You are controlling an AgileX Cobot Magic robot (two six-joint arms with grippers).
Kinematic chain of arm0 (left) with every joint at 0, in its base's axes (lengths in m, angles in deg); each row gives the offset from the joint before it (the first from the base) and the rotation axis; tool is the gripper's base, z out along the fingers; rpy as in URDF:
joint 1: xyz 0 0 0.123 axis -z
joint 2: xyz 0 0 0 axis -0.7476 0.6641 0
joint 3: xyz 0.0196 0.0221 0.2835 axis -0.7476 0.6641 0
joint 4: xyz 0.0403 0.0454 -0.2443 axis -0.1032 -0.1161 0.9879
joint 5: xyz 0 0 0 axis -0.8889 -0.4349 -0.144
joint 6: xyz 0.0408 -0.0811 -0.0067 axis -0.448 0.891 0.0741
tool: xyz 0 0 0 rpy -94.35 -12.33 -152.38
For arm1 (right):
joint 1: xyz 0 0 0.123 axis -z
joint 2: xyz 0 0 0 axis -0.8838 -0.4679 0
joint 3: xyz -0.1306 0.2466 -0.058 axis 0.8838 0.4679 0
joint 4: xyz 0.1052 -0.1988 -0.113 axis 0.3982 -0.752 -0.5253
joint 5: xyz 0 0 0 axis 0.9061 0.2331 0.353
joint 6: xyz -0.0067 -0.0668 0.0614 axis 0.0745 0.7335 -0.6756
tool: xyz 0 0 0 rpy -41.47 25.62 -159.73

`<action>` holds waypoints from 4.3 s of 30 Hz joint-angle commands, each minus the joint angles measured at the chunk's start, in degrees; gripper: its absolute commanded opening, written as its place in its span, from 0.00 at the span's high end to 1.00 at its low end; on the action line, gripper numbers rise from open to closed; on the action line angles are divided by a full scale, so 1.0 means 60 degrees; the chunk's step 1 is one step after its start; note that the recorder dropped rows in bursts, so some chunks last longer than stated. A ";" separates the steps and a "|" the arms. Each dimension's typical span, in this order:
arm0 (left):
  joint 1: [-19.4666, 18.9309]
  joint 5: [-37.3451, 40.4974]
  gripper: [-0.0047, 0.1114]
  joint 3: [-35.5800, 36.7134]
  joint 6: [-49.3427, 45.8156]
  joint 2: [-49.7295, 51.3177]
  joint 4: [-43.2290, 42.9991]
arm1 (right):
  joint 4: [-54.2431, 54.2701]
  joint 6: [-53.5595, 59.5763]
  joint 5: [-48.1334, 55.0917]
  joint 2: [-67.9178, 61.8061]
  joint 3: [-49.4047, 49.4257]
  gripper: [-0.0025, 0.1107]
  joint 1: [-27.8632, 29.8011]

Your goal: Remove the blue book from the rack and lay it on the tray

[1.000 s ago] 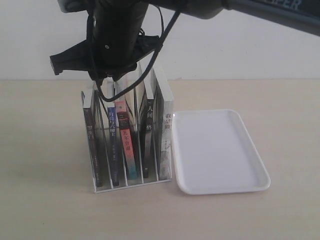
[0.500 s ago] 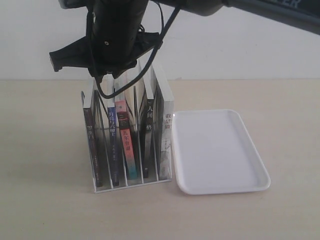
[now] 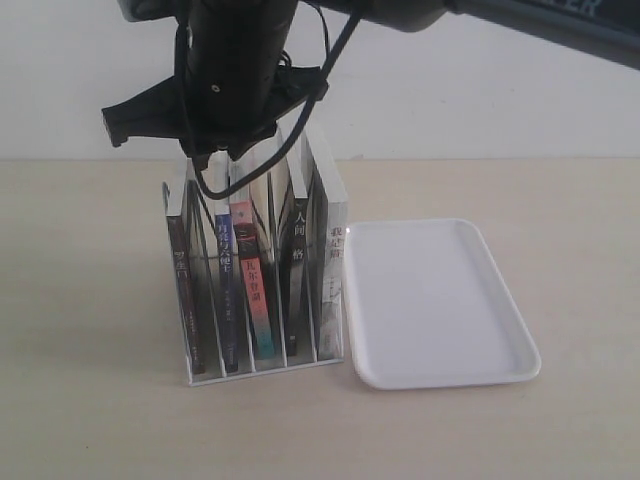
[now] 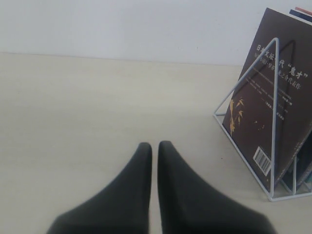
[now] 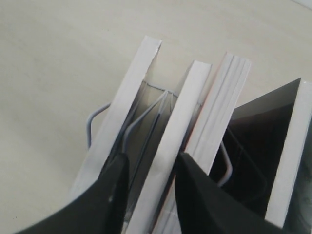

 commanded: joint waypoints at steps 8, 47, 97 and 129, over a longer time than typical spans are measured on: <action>-0.0027 -0.0061 0.92 0.0027 0.0072 -0.0029 0.0002 | -0.0388 -0.0248 0.0114 0.0066 -0.0030 0.70 0.0025; -0.0027 -0.0061 0.92 0.0027 0.0072 -0.0029 0.0002 | -0.2004 -0.0830 0.0372 0.0880 0.0413 0.70 0.0025; -0.0027 -0.0061 0.92 0.0027 0.0072 -0.0029 0.0002 | -0.0331 -0.0220 -0.0247 -0.0586 0.0413 0.70 -0.0065; -0.0027 -0.0061 0.92 0.0027 0.0072 -0.0029 0.0002 | -0.0725 -0.0570 -0.0524 0.0763 0.0413 0.98 -0.0065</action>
